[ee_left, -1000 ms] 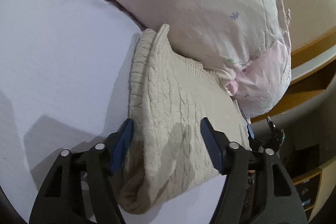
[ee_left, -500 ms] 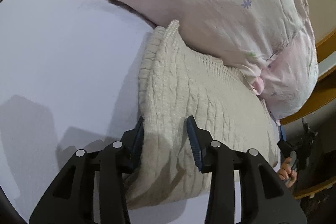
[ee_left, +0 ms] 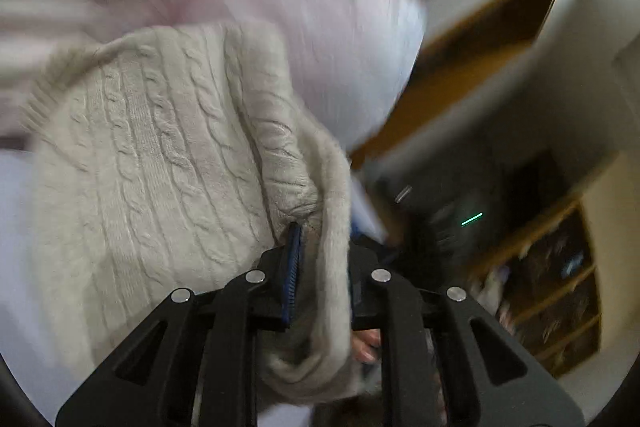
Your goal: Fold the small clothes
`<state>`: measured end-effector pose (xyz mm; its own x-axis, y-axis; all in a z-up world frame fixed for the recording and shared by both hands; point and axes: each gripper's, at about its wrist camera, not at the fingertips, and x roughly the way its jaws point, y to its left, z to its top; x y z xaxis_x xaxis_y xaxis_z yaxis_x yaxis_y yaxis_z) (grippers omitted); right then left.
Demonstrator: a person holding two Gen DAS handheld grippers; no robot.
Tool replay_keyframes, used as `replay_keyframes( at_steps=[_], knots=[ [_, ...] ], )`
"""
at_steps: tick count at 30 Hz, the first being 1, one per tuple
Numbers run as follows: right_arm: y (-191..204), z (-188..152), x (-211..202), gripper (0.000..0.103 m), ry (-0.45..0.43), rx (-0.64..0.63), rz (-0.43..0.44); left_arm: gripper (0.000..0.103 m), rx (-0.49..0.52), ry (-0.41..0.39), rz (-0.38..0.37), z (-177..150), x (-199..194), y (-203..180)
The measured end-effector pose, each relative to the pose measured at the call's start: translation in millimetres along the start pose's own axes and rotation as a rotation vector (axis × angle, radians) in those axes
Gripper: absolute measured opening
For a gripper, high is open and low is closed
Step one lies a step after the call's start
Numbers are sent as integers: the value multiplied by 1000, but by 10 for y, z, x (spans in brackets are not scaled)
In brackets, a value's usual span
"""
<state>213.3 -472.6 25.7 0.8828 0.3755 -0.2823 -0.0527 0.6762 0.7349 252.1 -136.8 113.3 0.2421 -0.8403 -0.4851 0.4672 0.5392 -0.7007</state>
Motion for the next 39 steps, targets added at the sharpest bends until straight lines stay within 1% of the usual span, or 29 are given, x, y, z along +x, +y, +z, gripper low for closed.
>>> replay_keyframes(
  at_steps=[1,2,3,4,5,6,7,9,10,12,13,15,17,20,21,23,24,25,26,27,28,29,31,32,34,35,36,38,39],
  knots=[
    [-49,32,-31,98,-3,0,-23,18,15,62,30,-14,304,-25],
    [-101,61,-58,98,-2,9,-38,18,4,110,26,-57,513,-31],
    [-163,97,-65,98,14,28,-35,18,-16,133,-50,-107,553,-44],
    [-199,119,-59,98,35,46,-19,18,-11,125,-96,-135,498,-74],
    [-220,138,-29,98,71,61,-5,20,21,69,-114,-157,273,-129],
    [-218,132,14,101,105,63,-3,30,38,14,-107,-173,69,-135],
    [-205,116,75,101,152,61,-12,53,48,-65,-84,-187,-215,-105],
    [-171,53,249,101,264,37,-77,79,36,-183,51,-233,-620,27],
    [-164,10,345,101,322,20,-123,80,31,-216,144,-256,-760,115],
    [-192,-87,512,101,421,21,-177,80,2,-199,312,-297,-876,349],
    [-207,-132,572,101,458,27,-186,80,-32,-164,352,-335,-824,459],
    [-211,-213,675,101,517,24,-190,80,-100,-65,361,-415,-674,685],
    [-146,-244,689,101,515,-21,-206,81,-102,-5,368,-516,-520,746],
    [-95,-299,705,100,516,-54,-197,85,-94,28,376,-536,-302,783],
    [-84,-322,710,84,516,-60,-177,87,-90,33,384,-554,-222,785],
    [-136,-379,730,53,552,16,-54,87,-103,25,374,-585,-185,831],
    [-112,-390,721,47,546,10,-45,84,-117,21,363,-602,-164,867],
    [-89,-391,702,45,535,2,-31,73,-132,19,344,-603,-152,907],
    [-55,-394,679,42,523,-1,-3,66,-135,16,331,-548,-176,929],
    [-12,-400,653,41,513,-5,39,53,-122,15,304,-518,-262,933],
    [64,-420,637,40,513,-10,110,46,-113,16,277,-535,-388,926],
    [134,-448,641,39,526,-14,170,44,-104,12,247,-535,-547,952],
    [302,-562,705,38,568,-30,259,44,-65,-26,260,-558,-861,968],
    [416,-655,767,39,591,-63,266,44,-40,-44,280,-583,-977,979],
    [598,-790,907,44,611,-147,195,49,3,-73,404,-617,-1224,1072],
    [675,-833,946,48,611,-217,94,51,-5,-78,491,-622,-1276,1138],
    [686,-822,920,55,591,-235,59,51,-18,-86,528,-645,-1340,1181],
    [659,-716,751,72,505,-225,52,52,-32,-173,572,-708,-1537,1163],
    [653,-664,642,75,473,-220,84,58,-28,-204,568,-721,-1589,1118]
  ],
)
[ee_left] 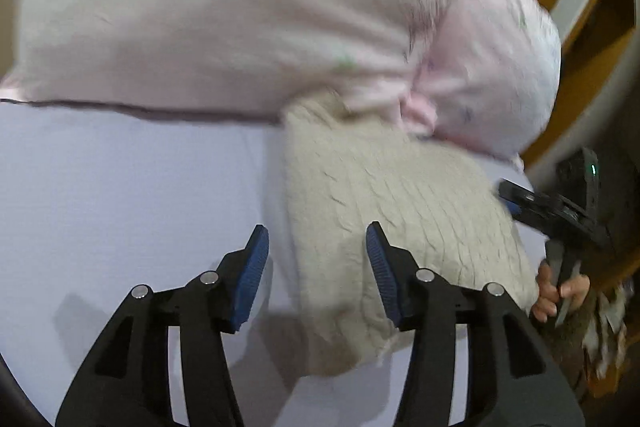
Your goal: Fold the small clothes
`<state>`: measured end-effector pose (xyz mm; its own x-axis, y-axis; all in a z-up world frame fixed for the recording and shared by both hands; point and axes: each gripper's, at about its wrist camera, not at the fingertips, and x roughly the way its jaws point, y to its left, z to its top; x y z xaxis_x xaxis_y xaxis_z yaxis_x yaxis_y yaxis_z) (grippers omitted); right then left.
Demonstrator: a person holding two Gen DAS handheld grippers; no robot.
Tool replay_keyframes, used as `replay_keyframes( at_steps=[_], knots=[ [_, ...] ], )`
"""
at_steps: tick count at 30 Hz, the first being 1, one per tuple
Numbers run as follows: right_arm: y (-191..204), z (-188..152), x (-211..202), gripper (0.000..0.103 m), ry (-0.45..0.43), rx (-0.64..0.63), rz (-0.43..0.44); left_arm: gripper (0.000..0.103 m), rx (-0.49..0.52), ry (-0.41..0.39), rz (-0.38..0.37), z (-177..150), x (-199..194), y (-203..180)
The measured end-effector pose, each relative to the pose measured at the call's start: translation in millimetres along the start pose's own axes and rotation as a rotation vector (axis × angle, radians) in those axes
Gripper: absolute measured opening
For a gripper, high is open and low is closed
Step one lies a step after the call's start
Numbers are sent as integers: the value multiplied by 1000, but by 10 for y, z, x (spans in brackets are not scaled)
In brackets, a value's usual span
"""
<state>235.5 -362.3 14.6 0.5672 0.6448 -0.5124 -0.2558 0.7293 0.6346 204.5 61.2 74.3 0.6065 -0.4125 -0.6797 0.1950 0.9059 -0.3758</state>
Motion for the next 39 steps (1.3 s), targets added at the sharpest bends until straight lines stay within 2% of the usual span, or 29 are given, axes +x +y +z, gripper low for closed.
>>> replay_keyframes(
  at_steps=[1,2,3,4,5,8,10,11,13,14,15,16,17,18,19,20,22,23,25,30,33,34,36,39],
  knots=[
    [21,-3,-12,75,14,-10,27,66,-4,-33,-20,-7,-48,-39],
    [52,-32,34,75,53,-25,43,67,4,-67,-53,-35,-104,-126],
    [103,-82,122,64,107,-53,36,68,25,-74,-70,-29,-81,-248],
    [151,-120,206,46,137,-75,22,68,57,-73,-83,-68,-72,-359],
    [202,-171,312,13,176,-106,0,68,123,-63,-89,-109,-9,-535],
    [276,-137,293,12,81,-174,-137,67,279,7,-40,-219,251,-822],
    [234,-122,223,11,42,-164,-186,64,306,28,-41,-309,348,-817],
    [198,-119,231,11,52,-156,-191,64,311,21,-40,-334,357,-817],
    [184,-162,335,14,102,-162,-216,64,324,14,-27,-364,349,-825],
    [184,-169,333,19,96,-174,-238,64,328,10,-24,-374,346,-851],
    [258,-180,252,33,69,-188,-272,64,324,6,-31,-422,240,-788],
    [319,-213,135,40,41,-197,-288,64,316,2,-46,-457,135,-761],
    [370,-248,47,54,9,-203,-306,64,297,0,-73,-490,61,-736],
    [464,-334,-123,82,-39,-211,-318,65,283,0,-81,-538,-34,-691],
    [554,-423,-247,96,-71,-217,-325,68,267,0,-84,-572,-76,-658],
    [626,-489,-336,101,-97,-224,-330,70,246,3,-85,-631,-132,-588],
    [756,-764,-572,101,-127,-249,-328,81,218,15,-70,-740,-234,-489],
    [822,-883,-627,101,-125,-254,-338,84,203,25,-39,-799,-246,-445],
    [948,-1123,-637,101,-104,-247,-406,94,197,35,14,-874,-249,-420],
    [1122,-1465,-168,101,4,-267,-524,99,233,64,195,-1010,-104,-471],
    [1079,-1522,117,101,89,-214,-571,99,234,101,240,-1048,1,-467],
    [1061,-1544,167,101,101,-199,-574,101,231,123,259,-1063,50,-454],
    [1084,-1571,233,101,106,-211,-633,102,254,136,301,-1081,91,-479],
    [1089,-1608,302,101,130,-243,-672,102,251,135,298,-1103,54,-474]
  ],
)
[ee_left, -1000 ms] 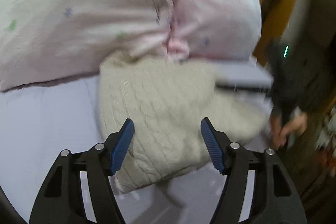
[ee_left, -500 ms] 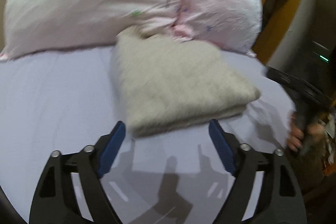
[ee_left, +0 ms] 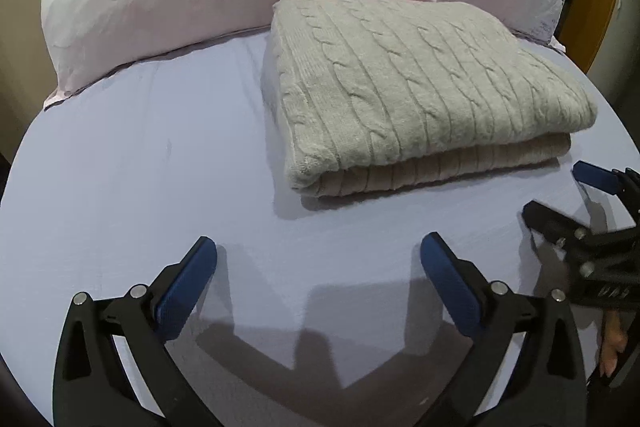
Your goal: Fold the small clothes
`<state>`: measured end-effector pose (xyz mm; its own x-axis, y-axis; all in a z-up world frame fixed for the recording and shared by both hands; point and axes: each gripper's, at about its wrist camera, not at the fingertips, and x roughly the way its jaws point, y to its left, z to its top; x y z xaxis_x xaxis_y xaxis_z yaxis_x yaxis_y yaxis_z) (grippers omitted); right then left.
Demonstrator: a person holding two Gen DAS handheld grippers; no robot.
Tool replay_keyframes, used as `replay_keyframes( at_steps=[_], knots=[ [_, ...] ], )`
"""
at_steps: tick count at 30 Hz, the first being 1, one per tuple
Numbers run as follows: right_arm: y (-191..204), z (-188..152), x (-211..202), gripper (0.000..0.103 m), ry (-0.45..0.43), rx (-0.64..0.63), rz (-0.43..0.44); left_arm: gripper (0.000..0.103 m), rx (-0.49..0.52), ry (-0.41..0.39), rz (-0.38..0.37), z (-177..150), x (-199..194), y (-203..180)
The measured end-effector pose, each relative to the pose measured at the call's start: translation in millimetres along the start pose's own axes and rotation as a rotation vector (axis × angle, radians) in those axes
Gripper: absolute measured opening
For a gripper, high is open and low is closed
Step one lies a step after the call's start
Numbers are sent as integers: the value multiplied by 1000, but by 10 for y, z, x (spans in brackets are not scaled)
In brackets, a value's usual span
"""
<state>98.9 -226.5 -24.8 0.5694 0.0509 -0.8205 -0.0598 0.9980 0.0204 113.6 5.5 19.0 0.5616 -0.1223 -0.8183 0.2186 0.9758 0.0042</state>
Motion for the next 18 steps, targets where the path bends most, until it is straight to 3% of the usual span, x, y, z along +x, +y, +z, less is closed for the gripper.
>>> replay_keyframes(
  at_steps=[18],
  knots=[
    [-17,-12,2,101,-1,1,0,102,3,-1,0,-24,-17,11]
  ],
)
